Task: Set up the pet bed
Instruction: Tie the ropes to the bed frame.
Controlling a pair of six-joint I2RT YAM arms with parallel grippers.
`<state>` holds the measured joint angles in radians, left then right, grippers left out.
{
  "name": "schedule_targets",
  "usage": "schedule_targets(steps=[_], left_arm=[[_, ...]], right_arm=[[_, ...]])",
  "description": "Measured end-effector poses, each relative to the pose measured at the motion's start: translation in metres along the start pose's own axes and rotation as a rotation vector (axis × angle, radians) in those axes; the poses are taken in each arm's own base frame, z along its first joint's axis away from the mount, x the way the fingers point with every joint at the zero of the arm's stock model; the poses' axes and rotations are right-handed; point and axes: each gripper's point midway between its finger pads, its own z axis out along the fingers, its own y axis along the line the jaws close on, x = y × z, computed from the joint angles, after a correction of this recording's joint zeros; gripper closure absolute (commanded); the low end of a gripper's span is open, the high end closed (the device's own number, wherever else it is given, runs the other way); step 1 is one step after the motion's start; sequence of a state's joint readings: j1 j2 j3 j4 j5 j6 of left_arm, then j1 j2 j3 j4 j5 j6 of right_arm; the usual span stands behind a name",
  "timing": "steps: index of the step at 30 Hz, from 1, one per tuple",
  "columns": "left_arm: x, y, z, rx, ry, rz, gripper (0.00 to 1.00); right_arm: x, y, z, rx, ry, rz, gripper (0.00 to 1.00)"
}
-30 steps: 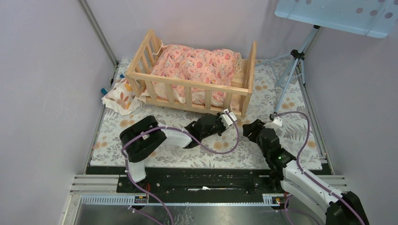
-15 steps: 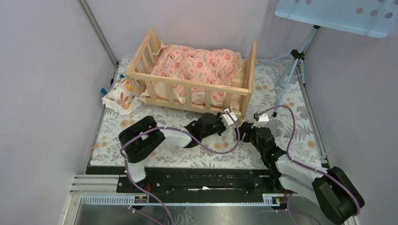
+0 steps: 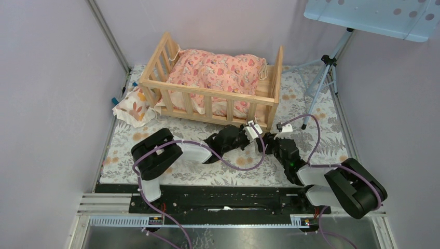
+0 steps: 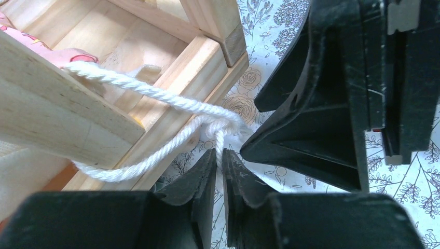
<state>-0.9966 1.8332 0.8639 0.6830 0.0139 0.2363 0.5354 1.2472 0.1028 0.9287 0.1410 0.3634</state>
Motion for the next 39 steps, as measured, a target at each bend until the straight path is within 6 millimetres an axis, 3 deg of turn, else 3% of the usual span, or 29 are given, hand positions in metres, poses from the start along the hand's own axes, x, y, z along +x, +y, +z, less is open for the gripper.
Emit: schedule_targets(steps=[6,11,13,17,19,29,36,39], left_arm=[[0.0,0.0,0.0,0.0,0.0,0.0,0.83],[-0.001,0.0,0.0,0.0,-0.003,0.0,0.83],[-0.003,0.001,-0.001,-0.001,-0.006,0.0,0.83],[-0.007,0.001,-0.002,-0.002,-0.014,-0.001,0.84],[-0.007,0.001,-0.002,-0.002,-0.014,-0.001,0.84],[-0.013,0.007,-0.012,-0.022,-0.009,0.002,0.88],[-0.007,0.015,-0.024,-0.069,0.026,0.01,0.91],[-0.003,0.019,-0.031,-0.092,0.045,0.016,0.93]], right_arm=[[-0.005,-0.001,0.008,0.005,-0.041,0.005,0.43],[-0.006,0.001,0.016,-0.006,-0.069,0.015,0.55],[-0.006,0.002,0.02,-0.012,-0.081,0.023,0.63],[-0.005,0.005,0.026,-0.031,-0.102,0.044,0.92],[-0.003,0.005,0.027,-0.036,-0.105,0.056,1.0],[0.014,-0.005,0.011,-0.01,-0.081,0.125,1.0],[-0.031,0.003,0.004,0.017,-0.16,0.18,1.0],[-0.041,0.001,-0.002,0.056,-0.148,0.179,1.0]])
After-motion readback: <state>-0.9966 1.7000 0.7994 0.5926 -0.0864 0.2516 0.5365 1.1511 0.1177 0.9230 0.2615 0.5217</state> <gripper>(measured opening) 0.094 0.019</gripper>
